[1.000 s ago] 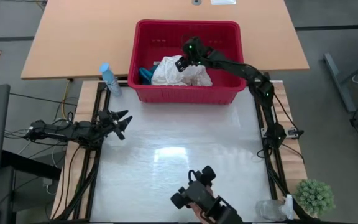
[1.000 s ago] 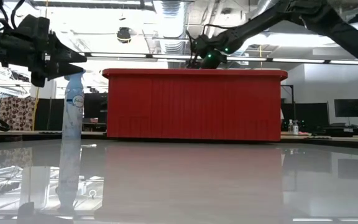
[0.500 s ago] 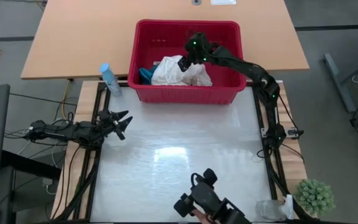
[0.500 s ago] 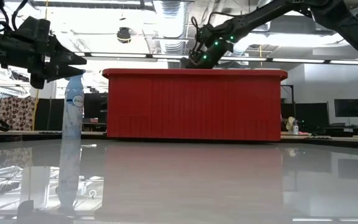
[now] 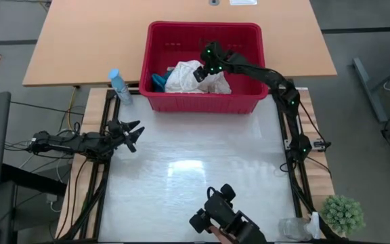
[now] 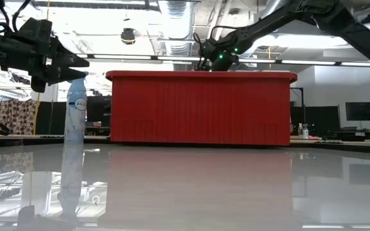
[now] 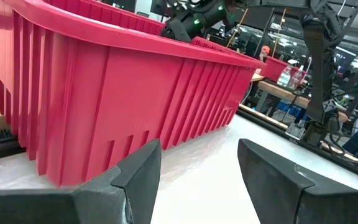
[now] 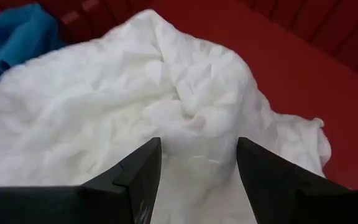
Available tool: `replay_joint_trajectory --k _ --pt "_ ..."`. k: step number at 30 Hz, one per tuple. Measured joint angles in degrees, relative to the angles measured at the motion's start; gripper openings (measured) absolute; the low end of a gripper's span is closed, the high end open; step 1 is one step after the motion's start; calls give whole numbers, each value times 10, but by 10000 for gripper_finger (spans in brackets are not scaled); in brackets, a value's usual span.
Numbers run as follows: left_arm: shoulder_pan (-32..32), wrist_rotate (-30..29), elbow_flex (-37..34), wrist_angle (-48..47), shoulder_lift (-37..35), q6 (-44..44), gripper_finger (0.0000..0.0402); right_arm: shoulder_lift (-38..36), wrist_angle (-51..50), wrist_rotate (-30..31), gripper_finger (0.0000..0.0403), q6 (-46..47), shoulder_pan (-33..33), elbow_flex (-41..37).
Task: Fold Laundry from Bin
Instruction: Fold the white shirt
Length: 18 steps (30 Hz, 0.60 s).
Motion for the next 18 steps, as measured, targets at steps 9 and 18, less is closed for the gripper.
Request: replay_joint_trajectory --k 9,18 --pt "0 2 0 0 0 0 204 10 -17 0 70 -3 -4 -1" --pt "0 1 0 0 0 0 204 7 -22 0 21 -2 -1 54"
